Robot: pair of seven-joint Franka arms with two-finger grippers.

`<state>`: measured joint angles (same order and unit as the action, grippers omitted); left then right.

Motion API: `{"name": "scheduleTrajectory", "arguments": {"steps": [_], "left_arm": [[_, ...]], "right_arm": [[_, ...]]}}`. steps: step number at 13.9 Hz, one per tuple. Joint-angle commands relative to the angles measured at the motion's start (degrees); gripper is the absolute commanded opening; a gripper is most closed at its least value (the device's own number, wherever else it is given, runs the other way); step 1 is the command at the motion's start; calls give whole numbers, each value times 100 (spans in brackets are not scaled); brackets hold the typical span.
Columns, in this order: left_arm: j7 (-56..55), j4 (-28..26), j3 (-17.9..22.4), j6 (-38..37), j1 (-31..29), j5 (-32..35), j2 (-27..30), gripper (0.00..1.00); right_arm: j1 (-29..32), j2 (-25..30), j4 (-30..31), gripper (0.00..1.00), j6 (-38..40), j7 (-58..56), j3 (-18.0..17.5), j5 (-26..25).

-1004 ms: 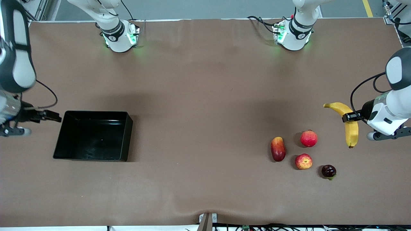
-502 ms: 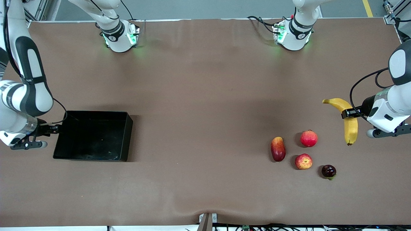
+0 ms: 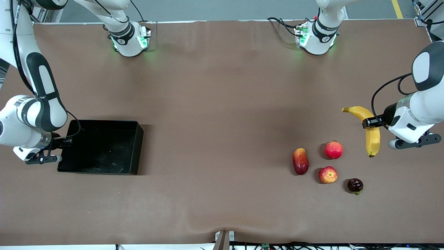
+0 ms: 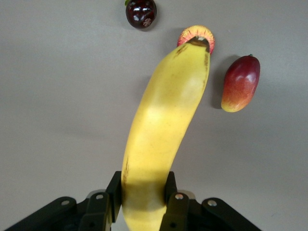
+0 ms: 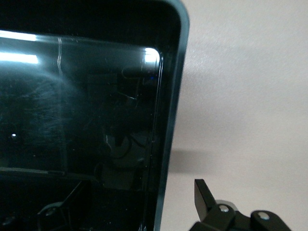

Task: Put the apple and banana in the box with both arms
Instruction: 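Lower the right gripper onto the black box rim and grip it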

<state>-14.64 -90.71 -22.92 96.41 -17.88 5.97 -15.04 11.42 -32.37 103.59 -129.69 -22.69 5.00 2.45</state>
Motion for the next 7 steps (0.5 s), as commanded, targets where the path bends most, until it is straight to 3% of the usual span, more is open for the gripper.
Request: {"name": "scheduleTrajectory", "arguments": {"steps": [1,7], "left_arm": [[-48,36,-28,-123,-23,124,63,0],[-4,45,-19,-123,-49,124,71,0]], "right_arm": [[89,-41,-93,0,163,97,-78,10],[1,20,-181,0,163,107,-78,10]]}}
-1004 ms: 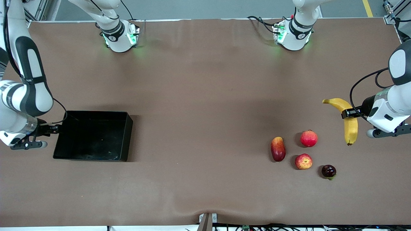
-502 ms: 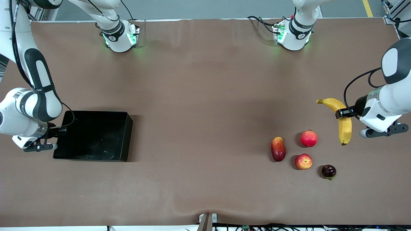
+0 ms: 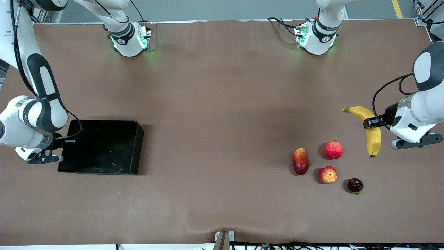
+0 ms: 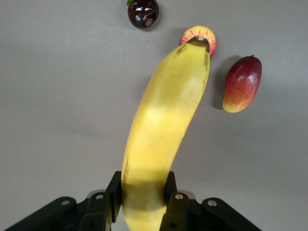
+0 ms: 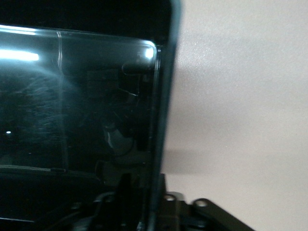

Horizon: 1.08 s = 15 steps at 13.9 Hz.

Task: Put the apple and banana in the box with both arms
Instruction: 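Lower the right gripper onto the black box rim and grip it, then drag the black box toward the fruit with the right gripper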

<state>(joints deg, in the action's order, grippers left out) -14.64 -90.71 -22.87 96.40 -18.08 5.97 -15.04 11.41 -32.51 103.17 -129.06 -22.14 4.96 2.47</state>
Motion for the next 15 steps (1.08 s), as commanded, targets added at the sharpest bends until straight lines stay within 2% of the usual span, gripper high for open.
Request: {"name": "scheduleTrajectory", "arguments": {"steps": [1,2,4,8,12,15], "left_arm": [[-4,44,-25,-121,-29,132,71,0],[5,44,-16,-121,-38,132,63,0],[5,44,-16,-121,-47,132,63,0],[-13,44,-16,-121,-38,141,36,0],[-4,35,-7,-112,-47,150,27,0],[-13,35,-7,-112,-47,159,27,0]], "right_arm": [[2,69,-209,0,109,70,-83,8],[-33,183,-288,0,170,61,-109,8],[-366,472,-437,0,773,70,-109,8],[-1174,991,-438,0,1452,789,-180,122],[-2236,1142,-446,0,1665,1544,-189,938],[-3264,1098,-613,0,1603,3053,-180,1107]]}}
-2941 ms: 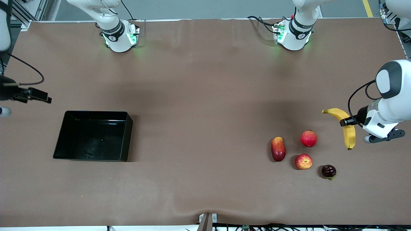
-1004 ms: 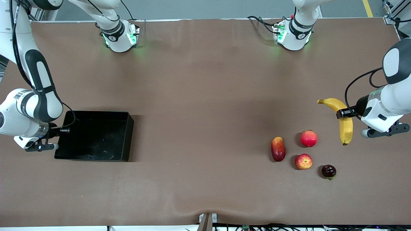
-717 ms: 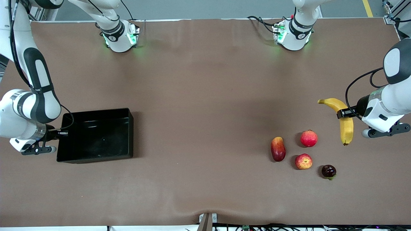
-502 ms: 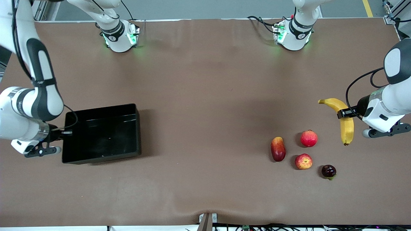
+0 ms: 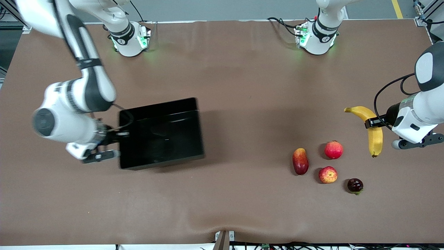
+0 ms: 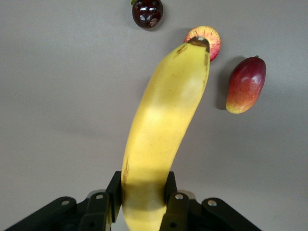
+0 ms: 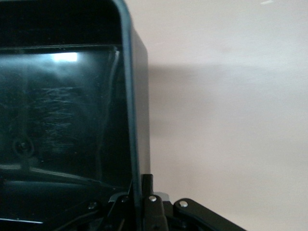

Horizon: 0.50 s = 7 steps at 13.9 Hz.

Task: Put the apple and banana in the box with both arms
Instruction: 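Drag the black box toward the fruit with the right gripper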

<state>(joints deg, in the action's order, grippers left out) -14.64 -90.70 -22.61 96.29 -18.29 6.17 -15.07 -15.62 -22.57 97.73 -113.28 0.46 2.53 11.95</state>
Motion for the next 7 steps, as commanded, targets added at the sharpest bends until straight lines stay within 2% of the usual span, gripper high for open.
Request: {"name": "scheduleTrajectory", "arguments": {"steps": [1,4,7], "left_arm": [[-22,35,-33,-102,-26,139,22,0],[-30,35,-33,-93,-17,139,-5,0],[-83,27,-33,-75,36,139,-22,0]], "right_arm": [[-939,87,-174,0,17,1389,64,159],[-1836,-211,-491,0,-114,2657,64,167],[-2540,-589,-562,0,-789,3476,64,176]]}}
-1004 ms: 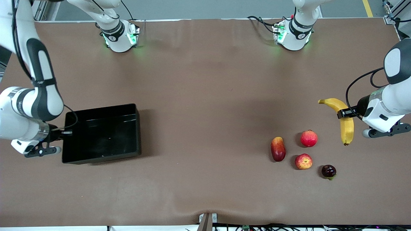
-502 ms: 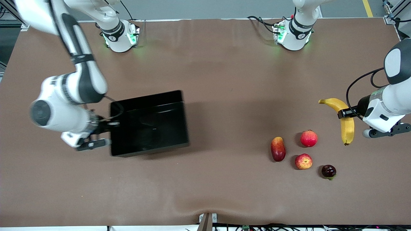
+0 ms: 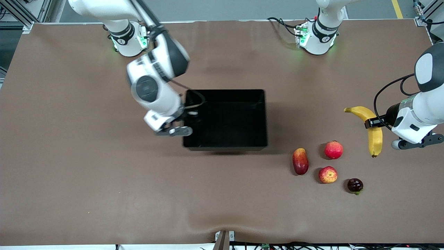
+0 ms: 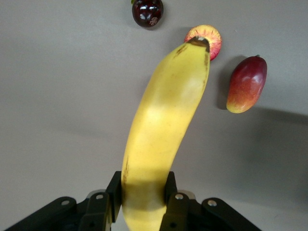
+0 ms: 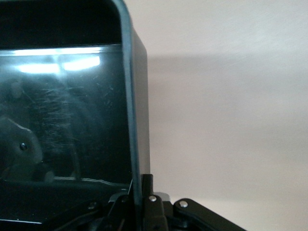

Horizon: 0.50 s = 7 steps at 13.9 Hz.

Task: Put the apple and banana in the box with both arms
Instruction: 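Drag the black box toward the fruit with the right gripper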

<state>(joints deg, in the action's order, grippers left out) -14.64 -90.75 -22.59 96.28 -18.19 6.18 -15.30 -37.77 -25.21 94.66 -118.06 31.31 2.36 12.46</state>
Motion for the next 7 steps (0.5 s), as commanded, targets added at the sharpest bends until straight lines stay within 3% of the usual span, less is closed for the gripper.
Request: {"name": "scheduleTrajectory", "arguments": {"steps": [1,4,7], "left_arm": [[-118,31,-43,-65,35,138,1,0],[-285,23,-61,-47,70,138,-79,0],[-644,-109,-79,-47,254,111,-96,0]], "right_arm": [[-475,-475,-255,0,-566,637,80,178],[-1020,-1028,-438,0,-1217,894,71,748],[-1188,-1276,-536,0,-1342,894,71,776]]}}
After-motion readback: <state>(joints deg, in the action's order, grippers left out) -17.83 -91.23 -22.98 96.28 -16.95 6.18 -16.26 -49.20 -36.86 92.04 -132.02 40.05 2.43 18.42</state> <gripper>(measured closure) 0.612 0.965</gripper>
